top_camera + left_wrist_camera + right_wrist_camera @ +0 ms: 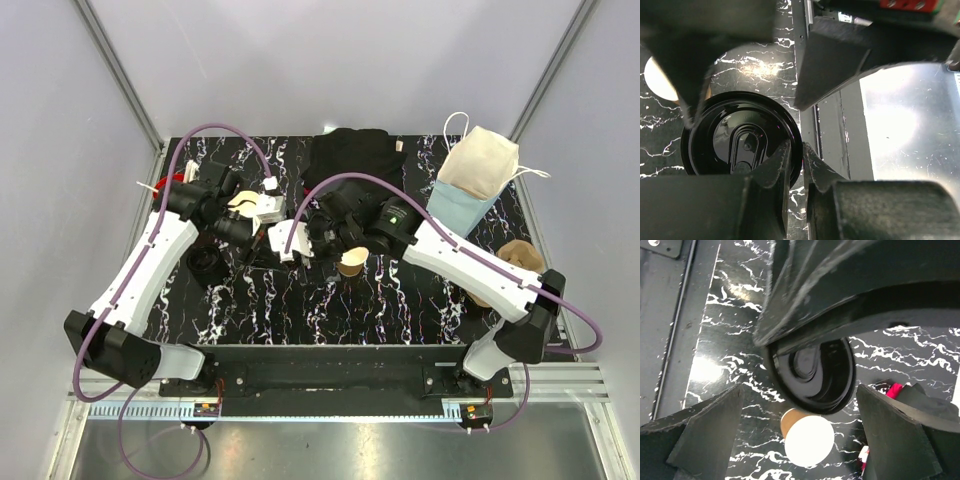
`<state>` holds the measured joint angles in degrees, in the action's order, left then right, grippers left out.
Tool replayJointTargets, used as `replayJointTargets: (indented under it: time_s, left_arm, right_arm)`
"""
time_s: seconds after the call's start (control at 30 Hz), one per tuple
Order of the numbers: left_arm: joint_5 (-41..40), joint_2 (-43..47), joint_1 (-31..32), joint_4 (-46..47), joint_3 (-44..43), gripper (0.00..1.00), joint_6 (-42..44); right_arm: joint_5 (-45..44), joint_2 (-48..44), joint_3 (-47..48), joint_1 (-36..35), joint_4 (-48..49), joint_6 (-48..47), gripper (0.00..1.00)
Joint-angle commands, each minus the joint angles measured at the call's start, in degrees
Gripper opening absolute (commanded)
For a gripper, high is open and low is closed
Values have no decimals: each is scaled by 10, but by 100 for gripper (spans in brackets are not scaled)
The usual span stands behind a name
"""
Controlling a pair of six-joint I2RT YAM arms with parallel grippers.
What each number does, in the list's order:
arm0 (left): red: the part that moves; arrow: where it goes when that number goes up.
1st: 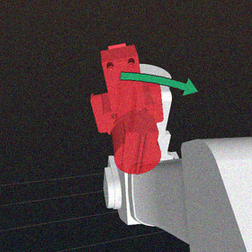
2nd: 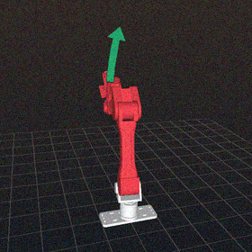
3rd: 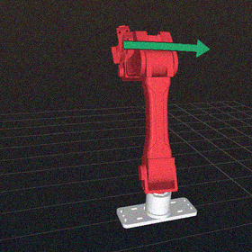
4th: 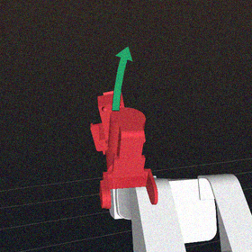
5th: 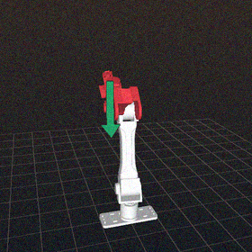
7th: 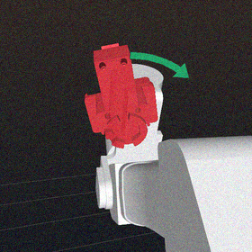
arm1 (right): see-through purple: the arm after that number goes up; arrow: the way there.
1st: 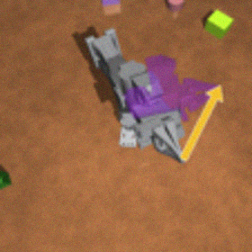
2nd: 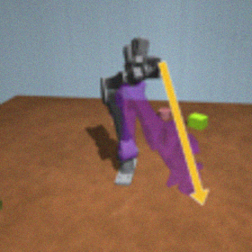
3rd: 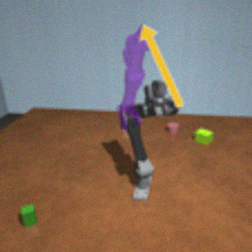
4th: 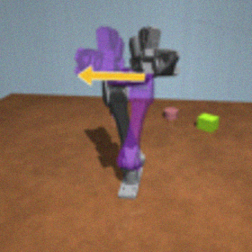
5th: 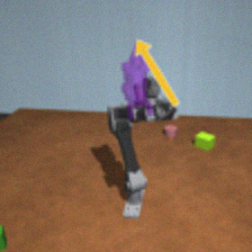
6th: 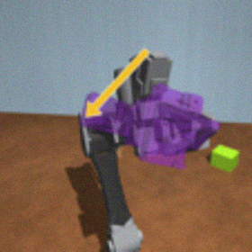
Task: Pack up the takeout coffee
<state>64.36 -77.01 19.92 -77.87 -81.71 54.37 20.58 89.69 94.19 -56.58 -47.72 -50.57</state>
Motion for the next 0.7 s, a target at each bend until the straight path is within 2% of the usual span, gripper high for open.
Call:
replayJointTargets:
  time_s: [0.0, 0.07, 0.23, 0.3, 0.33, 0.4, 0.43, 0.5, 0.6, 0.63, 0.67]
  left_arm:
    - [36, 19, 3, -106, -5, 15, 14]
    - [37, 18, 2, -106, -4, 15, 15]
    - [38, 22, 3, -106, 0, 15, 19]
    - [37, 24, 1, -106, 1, 15, 20]
    - [37, 24, 1, -106, 0, 15, 20]
    - [37, 26, 2, -106, 0, 15, 20]
    - [37, 26, 2, -107, -1, 15, 20]
    - [37, 27, 1, -106, -3, 16, 20]
    - [35, 29, -2, -106, -4, 23, 19]
    - [36, 29, -4, -106, -4, 27, 20]
    - [33, 31, -8, -106, -5, 36, 19]
  right_arm:
    - [-12, 15, 32, -5, 33, 6, 100]
    - [-12, 22, 35, -6, 37, 8, 97]
    - [-15, 28, 33, -9, 40, 16, 71]
    - [-13, 23, 28, -9, 40, 16, 66]
    - [-14, 22, 23, -8, 40, 18, 56]
    - [-12, 17, 18, -8, 40, 20, 49]
    - [-12, 15, 13, -8, 41, 20, 42]
    - [-12, 14, 8, -8, 42, 21, 41]
    - [-11, 10, 4, -8, 42, 27, 40]
    - [-9, 8, 3, -8, 42, 29, 40]
    - [-7, 5, 2, -8, 40, 32, 38]
